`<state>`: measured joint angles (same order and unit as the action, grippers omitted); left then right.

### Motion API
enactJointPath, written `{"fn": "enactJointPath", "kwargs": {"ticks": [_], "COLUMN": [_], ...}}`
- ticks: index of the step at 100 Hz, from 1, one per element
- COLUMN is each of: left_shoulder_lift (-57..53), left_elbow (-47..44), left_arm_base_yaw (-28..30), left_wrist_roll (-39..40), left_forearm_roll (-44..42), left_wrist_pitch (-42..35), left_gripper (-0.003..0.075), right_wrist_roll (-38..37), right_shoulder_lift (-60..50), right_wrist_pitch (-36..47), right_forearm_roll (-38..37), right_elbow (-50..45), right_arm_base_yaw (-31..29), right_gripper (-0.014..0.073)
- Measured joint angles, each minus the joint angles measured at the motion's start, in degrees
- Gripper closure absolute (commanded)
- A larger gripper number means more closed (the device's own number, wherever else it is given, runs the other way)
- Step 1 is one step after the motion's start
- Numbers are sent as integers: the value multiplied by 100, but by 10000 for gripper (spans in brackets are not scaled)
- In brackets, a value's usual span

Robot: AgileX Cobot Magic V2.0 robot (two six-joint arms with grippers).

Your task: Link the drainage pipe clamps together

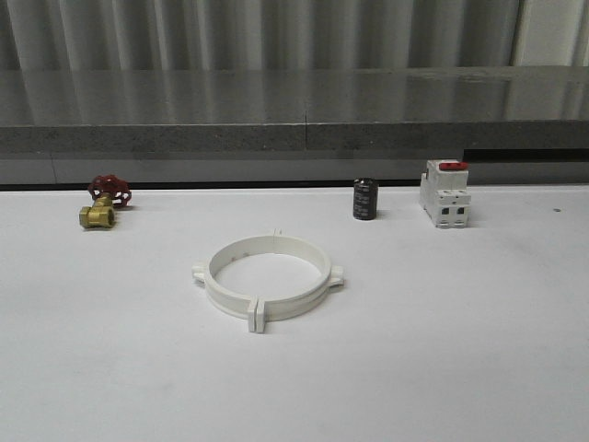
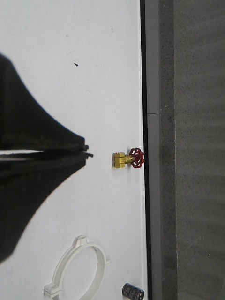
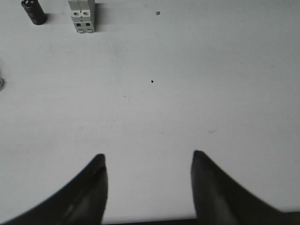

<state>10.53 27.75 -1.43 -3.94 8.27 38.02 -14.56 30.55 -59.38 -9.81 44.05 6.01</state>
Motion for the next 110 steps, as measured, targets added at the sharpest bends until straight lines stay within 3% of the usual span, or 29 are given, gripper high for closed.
{"fn": "enactJointPath", "kwargs": {"ticks": [10,22,110], "left_shoulder_lift": [0,0,0], "left_elbow": [0,0,0], "left_arm_base_yaw": [0,0,0], "left_wrist_roll": [0,0,0], "left_forearm_roll": [0,0,0], "left_wrist_pitch": [0,0,0], "left_gripper": [740,740,740], "right_wrist_roll": [30,30,55], "right_shoulder_lift": [-304,-452,-501], "right_wrist_pitch": [-47,-113,-228], "right_forearm_roll": [11,11,11], "right_elbow": [-130,-167,-167], "right_arm_base_yaw": [0,0,0], "right_gripper": [547,668,662]}}
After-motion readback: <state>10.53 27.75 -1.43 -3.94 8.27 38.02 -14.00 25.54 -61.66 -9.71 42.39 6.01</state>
